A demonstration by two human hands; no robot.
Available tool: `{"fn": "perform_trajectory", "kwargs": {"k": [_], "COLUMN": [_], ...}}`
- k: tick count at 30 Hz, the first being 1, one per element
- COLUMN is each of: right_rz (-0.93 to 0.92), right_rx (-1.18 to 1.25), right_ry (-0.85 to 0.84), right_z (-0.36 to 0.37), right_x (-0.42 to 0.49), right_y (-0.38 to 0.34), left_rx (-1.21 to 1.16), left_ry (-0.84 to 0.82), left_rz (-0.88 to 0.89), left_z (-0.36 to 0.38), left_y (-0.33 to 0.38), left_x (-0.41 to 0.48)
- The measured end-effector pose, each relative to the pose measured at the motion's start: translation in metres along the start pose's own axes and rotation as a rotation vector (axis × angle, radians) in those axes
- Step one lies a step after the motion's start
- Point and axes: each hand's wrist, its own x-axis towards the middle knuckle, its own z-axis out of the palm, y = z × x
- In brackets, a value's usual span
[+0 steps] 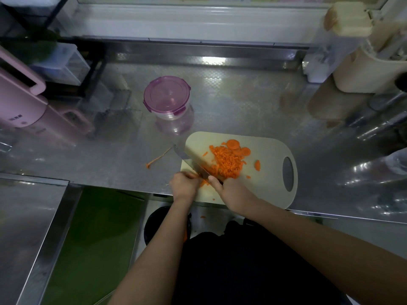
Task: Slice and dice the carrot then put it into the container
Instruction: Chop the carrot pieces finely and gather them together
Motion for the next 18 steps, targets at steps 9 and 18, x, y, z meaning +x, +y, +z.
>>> {"fn": "perform_trajectory", "kwargs": {"k": [9, 18], "right_rz": [0.073, 0.046], "right_rx": [-0.129, 0.018], "right_ry": [-0.028, 0.045], "right_z": [0.012, 0.005], "right_x": [0.001, 0.014], "right_y": [-0.003, -0.008], "left_rx": [0.032, 0.042], "left_ry": [0.016, -0.004], "left_rz": [-0.039, -0.02], "left_z": [0.0, -0.001], "left_y": [0.002, 0.0], "left_x": [0.002, 0.006]}}
